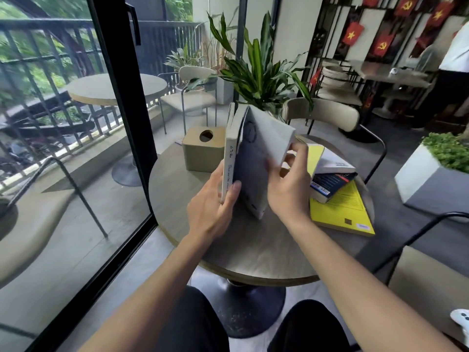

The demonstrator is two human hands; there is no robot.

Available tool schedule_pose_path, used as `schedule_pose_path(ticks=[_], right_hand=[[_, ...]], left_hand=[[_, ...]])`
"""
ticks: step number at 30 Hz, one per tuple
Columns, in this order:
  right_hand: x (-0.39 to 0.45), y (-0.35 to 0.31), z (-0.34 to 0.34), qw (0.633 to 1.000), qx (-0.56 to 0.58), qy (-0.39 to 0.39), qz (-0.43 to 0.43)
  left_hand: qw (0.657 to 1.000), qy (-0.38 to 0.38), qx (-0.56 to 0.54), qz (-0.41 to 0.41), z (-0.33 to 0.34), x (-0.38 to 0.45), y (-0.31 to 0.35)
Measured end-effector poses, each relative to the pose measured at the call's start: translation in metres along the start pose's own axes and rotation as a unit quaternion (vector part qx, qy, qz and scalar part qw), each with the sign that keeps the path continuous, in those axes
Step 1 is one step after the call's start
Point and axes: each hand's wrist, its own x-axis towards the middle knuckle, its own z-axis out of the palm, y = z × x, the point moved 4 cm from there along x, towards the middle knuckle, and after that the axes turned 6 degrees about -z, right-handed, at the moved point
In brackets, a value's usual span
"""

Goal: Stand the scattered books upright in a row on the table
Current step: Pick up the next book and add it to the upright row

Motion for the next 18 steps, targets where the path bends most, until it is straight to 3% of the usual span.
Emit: schedule_pose_path(ticks=[11, 15, 18], right_hand=[[-0.013, -0.01, 0.031, 0.963, 0.127, -0.237, 0.036], [-0.008, -0.003, 0.031, 0.958, 0.079, -0.274, 0.008], [0.002, 0.009, 0.025, 0.969, -0.016, -0.246, -0.013]], left_hand=[[0.997, -0.069, -0.021, 0.014, 0.016, 0.008, -0.002], [0.999, -0.031, -0.001, 0.022, 0.021, 0.015, -0.002], [1.0, -0.013, 0.015, 0.018, 0.027, 0.019, -0.002]])
